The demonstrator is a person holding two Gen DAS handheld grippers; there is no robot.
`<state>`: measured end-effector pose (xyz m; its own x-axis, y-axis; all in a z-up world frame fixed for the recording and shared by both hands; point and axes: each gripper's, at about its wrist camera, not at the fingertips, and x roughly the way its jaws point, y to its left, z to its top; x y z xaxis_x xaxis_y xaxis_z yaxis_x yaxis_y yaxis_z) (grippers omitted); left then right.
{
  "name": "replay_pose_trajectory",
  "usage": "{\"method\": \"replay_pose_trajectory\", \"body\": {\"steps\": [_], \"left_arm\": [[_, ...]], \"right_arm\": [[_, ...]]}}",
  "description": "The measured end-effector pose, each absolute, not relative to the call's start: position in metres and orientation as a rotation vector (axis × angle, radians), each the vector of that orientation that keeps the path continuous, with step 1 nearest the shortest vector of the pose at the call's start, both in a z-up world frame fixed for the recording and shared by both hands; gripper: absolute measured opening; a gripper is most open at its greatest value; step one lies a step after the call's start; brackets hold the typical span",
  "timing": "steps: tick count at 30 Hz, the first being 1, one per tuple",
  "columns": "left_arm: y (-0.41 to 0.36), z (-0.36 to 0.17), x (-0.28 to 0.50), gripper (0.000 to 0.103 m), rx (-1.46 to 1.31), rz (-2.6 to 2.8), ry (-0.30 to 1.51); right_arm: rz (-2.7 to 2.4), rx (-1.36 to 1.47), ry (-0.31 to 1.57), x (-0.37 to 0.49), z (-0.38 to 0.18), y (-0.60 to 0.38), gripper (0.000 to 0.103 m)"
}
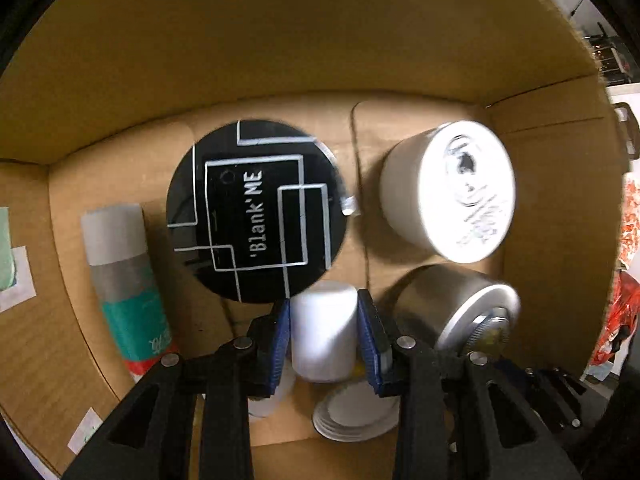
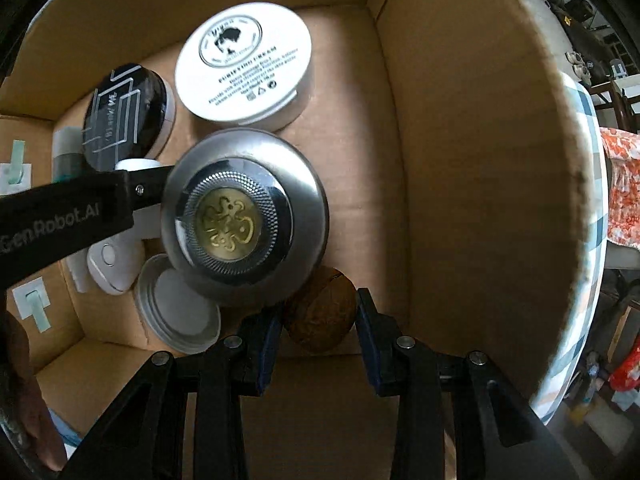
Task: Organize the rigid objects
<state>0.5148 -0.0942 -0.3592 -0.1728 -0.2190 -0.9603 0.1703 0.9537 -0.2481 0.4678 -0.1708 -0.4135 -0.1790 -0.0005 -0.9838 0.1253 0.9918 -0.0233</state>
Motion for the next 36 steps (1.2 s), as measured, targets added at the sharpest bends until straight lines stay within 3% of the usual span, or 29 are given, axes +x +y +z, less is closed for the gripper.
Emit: {"method": "replay_pose_trajectory", "body": {"steps": [5,7,12,17,22,26,29,31,33,36], "left_arm": [[-0.087,-0.365,0.516,0.035,-0.040,-0.335,1.722],[-0.082,-0.365,0.515,0.043,-0.038,-0.324,1.730],[-0.065,-0.354,0.513,0.048,-0.065,-0.295,1.719],[-0.051,-0.331,0.505,0.053,-0.056,-0.278,1.672],[-0.039,-0.293,0.486,0.055,-0.015,-0.254,1.595],[-0.023,-0.263,0.466,0.061,-0.006,-0.231,1.526],[-0.014,-0.241,0.447,0.069,-0.001,-0.215,1.480],[-0.007,-0.229,0.436,0.084,0.007,-0.203,1.449],[-0.002,-0.218,0.433,0.092,0.015,-0.190,1.419],[-0.012,-0.205,0.436,0.092,0.025,-0.167,1.379]], "right_arm": [[-0.116,0.099,1.753,0.465,-0.421,-0.172,0.038],[-0.112,0.110,1.754,0.465,-0.424,-0.174,0.039],[-0.108,0.124,1.754,0.462,-0.419,-0.176,0.041],[-0.096,0.099,1.700,0.457,-0.392,-0.171,0.050],[-0.096,0.073,1.620,0.448,-0.359,-0.170,0.069],[-0.098,0.085,1.576,0.442,-0.336,-0.175,0.071],[-0.097,0.084,1.544,0.436,-0.318,-0.178,0.076],[-0.088,0.084,1.524,0.431,-0.310,-0.176,0.082],[-0.080,0.073,1.513,0.424,-0.304,-0.170,0.086],[-0.061,0.048,1.502,0.417,-0.296,-0.167,0.100]]}}
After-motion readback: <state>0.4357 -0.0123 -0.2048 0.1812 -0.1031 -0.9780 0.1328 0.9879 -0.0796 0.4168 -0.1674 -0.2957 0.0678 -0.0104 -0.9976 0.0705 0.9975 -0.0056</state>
